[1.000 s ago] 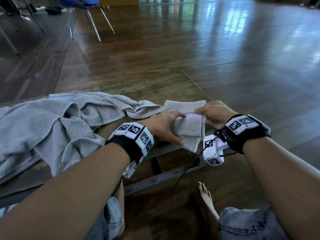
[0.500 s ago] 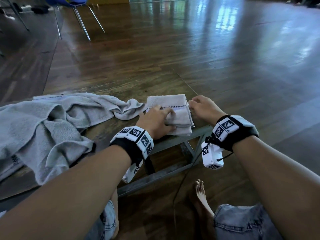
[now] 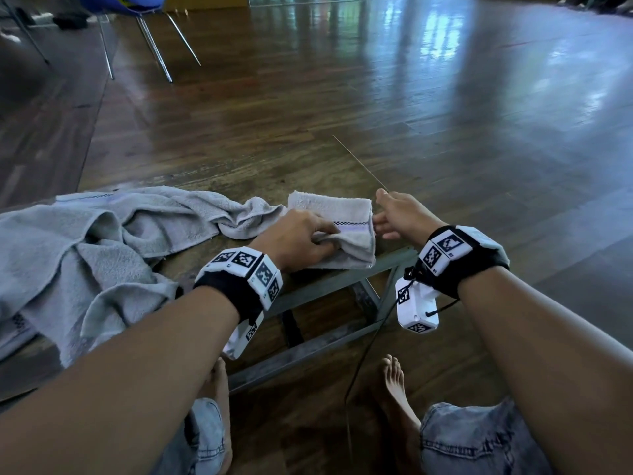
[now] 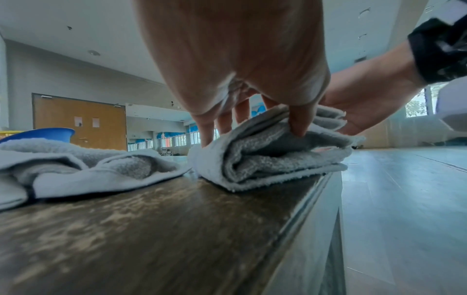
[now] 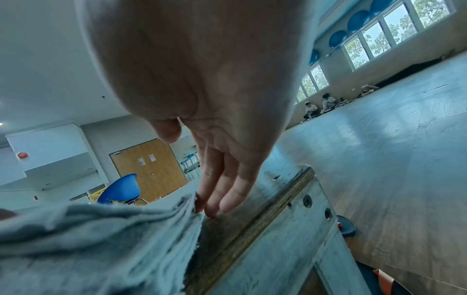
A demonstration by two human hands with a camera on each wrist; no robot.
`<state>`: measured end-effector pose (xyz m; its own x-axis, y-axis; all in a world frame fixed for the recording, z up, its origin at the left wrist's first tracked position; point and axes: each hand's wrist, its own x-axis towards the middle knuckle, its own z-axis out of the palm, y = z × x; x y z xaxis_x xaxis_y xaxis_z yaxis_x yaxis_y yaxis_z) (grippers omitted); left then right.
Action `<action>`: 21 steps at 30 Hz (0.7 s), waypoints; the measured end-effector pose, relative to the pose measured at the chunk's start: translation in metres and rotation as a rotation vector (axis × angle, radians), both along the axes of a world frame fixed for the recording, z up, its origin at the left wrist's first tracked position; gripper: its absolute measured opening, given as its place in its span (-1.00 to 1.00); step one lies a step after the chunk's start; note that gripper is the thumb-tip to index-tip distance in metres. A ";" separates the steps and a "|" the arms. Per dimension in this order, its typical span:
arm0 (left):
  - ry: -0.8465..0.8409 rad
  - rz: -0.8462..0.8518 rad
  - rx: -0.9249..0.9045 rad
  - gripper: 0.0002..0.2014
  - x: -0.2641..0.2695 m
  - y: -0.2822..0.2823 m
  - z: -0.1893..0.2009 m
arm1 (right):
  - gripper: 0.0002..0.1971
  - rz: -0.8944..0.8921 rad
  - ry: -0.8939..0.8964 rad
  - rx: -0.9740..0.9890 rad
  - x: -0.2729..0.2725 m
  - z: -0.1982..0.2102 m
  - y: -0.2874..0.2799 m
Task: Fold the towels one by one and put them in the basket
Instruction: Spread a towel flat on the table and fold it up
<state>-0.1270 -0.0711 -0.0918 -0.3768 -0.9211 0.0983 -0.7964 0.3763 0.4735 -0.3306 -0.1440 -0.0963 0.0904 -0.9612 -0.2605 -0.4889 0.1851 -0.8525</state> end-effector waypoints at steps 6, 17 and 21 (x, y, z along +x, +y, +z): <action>-0.090 0.011 0.053 -0.56 -0.009 0.001 -0.006 | -0.94 0.082 0.138 -0.109 -0.003 -0.010 -0.003; 0.105 0.049 0.004 -0.69 -0.022 0.000 -0.004 | -0.75 0.133 0.167 -0.128 -0.016 -0.012 -0.001; 0.038 -0.013 -0.004 -0.67 -0.030 0.003 -0.011 | -0.90 0.101 0.142 -0.142 -0.012 -0.014 -0.001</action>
